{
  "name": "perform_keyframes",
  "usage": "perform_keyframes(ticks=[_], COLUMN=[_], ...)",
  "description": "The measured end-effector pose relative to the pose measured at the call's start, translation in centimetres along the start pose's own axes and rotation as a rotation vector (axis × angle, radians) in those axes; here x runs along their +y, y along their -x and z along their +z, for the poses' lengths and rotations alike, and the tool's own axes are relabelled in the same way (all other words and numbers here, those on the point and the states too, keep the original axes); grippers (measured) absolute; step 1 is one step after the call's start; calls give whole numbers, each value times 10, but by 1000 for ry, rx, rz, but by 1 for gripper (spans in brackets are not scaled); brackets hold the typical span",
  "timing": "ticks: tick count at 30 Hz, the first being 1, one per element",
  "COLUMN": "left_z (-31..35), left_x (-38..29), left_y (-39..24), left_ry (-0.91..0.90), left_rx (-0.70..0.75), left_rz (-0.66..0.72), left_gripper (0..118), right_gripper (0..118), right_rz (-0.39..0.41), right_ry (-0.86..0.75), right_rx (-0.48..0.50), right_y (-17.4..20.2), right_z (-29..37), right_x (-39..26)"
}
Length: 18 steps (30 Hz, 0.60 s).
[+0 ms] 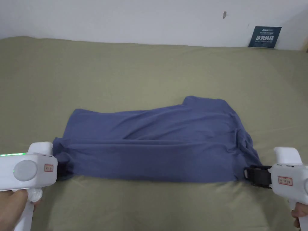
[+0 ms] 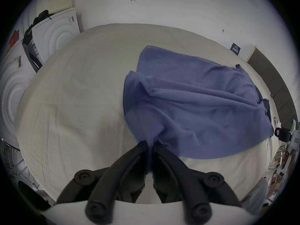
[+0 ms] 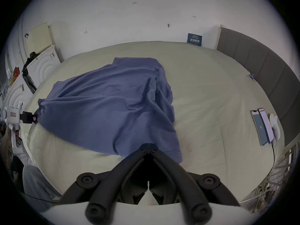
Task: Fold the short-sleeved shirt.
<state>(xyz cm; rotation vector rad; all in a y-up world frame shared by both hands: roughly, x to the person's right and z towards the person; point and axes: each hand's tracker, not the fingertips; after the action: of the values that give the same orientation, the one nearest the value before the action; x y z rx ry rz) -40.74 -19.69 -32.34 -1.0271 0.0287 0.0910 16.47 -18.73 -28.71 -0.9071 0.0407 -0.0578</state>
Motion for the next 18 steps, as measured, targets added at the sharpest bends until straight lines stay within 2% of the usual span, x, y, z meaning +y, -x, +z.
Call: perform_keyframes(ticks=[3, 6, 7, 8, 9, 10, 12, 18], left_z=[-1, -2, -1, 0, 1, 3, 8, 26], left_x=[2, 3, 3, 2, 3, 3, 4, 7], left_y=[1, -1, -2, -3, -2, -3, -4, 0], left_ry=[-5, -4, -5, -6, -8, -12, -21, -57], left_rx=[-1, 3, 4, 6, 5, 8, 18, 28], left_rz=[3, 0, -1, -8, -14, -23, -45, -49], left_gripper=[8, 8, 8, 8, 8, 8, 8, 8], right_gripper=[116, 107, 99, 74, 16, 4, 3, 3], right_rz=[3, 18, 23, 25, 21, 1, -49, 7], right_ry=[9, 63, 61, 47, 37, 8, 20, -7], right_rx=[-10, -32, -53, -55, -46, -54, -25, -51], right_y=[3, 5, 6, 5, 4, 4, 0, 3], right_z=[-12, -34, -36, -36, -37, -35, -31, -12], right_x=[1, 6, 6, 6, 8, 7, 12, 12])
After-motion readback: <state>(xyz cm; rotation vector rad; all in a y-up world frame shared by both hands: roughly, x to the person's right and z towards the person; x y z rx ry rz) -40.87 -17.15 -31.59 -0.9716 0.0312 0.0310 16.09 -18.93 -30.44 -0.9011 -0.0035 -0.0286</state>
